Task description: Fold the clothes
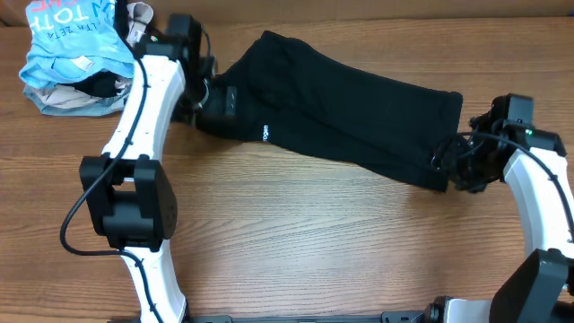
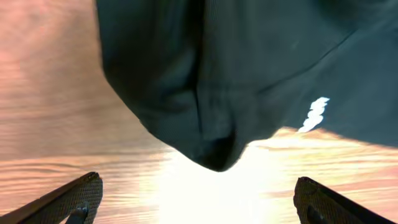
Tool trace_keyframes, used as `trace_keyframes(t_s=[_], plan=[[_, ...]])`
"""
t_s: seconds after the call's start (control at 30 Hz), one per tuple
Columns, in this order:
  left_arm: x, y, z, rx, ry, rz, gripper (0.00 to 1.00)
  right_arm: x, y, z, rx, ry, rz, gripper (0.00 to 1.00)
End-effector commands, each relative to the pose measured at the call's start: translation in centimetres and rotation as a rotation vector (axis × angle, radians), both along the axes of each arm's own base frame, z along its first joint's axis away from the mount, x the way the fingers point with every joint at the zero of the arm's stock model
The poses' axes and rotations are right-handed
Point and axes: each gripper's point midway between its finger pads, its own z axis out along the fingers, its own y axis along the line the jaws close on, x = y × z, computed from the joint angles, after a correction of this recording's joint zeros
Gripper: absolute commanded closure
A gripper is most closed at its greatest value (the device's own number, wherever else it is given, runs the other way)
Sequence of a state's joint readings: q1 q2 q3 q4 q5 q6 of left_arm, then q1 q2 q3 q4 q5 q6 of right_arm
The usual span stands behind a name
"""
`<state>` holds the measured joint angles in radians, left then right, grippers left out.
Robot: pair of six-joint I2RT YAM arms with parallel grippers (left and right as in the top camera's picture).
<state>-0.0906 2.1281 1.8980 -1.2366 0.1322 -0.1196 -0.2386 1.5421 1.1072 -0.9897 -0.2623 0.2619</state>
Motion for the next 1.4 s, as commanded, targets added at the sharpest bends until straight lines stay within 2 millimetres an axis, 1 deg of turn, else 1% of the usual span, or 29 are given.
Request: trace_keyframes(t_s=[0.0,0.07,0.17,0.27,0.4,0.53,0.6,0.7,0.77,0.87,0.93,1.03,1.1,1.2,1.27,1.37], plan=[[-2.1,-0.2,-3.1,-0.006,0.074,-0.031,0.0,-1.3,0.5,-2.2,0.013,0.044,-0.003,0.37],[-2.5,0.1,-4.6,0.003,0.083,-0.028,0.0,-1.6,0.5,-3.1,0.014,0.046,-0.008,0.37],[-1.9,0.5,-6.0,0.024,0.048,-0.024,0.0,-1.5,0.5,-4.0,0.012,0.03,-0.018,0.37],[-0.8,0.7,-6.6,0.041,-0.004,-0.022,0.0,-1.0,0.4,-4.4,0.005,-0.001,-0.017,0.37],[0.5,0.6,-7.5,0.039,-0.071,-0.022,0.0,-0.2,0.2,-4.8,-0.006,-0.045,-0.017,0.38],[0.7,0.6,-8.9,0.037,-0.102,-0.022,0.0,0.0,-0.4,-5.2,-0.039,-0.054,-0.025,0.39],[0.6,0.6,-9.3,0.039,-0.108,-0.022,0.01,0.0,-0.9,-5.3,-0.066,-0.051,-0.033,0.42],[0.6,1.2,-9.5,0.073,-0.11,-0.017,0.08,-0.1,-1.2,-5.3,-0.084,-0.045,-0.04,0.47],[0.6,1.9,-9.5,0.108,-0.108,-0.01,0.15,-0.2,-1.3,-5.4,-0.087,-0.043,-0.044,0.51],[0.3,2.9,-9.6,0.147,-0.092,-0.002,0.31,-0.2,-1.3,-5.4,-0.087,-0.042,-0.043,0.56],[0.0,3.4,-9.6,0.17,-0.079,0.003,0.43,-0.2,-1.4,-5.4,-0.089,-0.041,-0.044,0.58],[-0.5,4.3,-9.6,0.206,-0.059,0.011,0.66,-0.2,-1.4,-5.4,-0.09,-0.04,-0.044,0.61],[-1.0,4.9,-9.7,0.24,-0.038,0.014,0.73,-0.4,-1.3,-5.4,-0.089,-0.033,-0.044,0.62],[-2.4,6.3,-9.6,0.311,0.016,0.015,0.78,-0.9,-1.2,-5.6,-0.084,-0.01,-0.042,0.63],[-3.5,7.1,-9.5,0.356,0.063,0.01,0.79,-1.5,-1.1,-5.7,-0.079,0.013,-0.038,0.63],[-5.3,7.3,-9.4,0.366,0.135,-0.002,0.8,-2.0,-0.9,-5.8,-0.074,0.032,-0.037,0.63]])
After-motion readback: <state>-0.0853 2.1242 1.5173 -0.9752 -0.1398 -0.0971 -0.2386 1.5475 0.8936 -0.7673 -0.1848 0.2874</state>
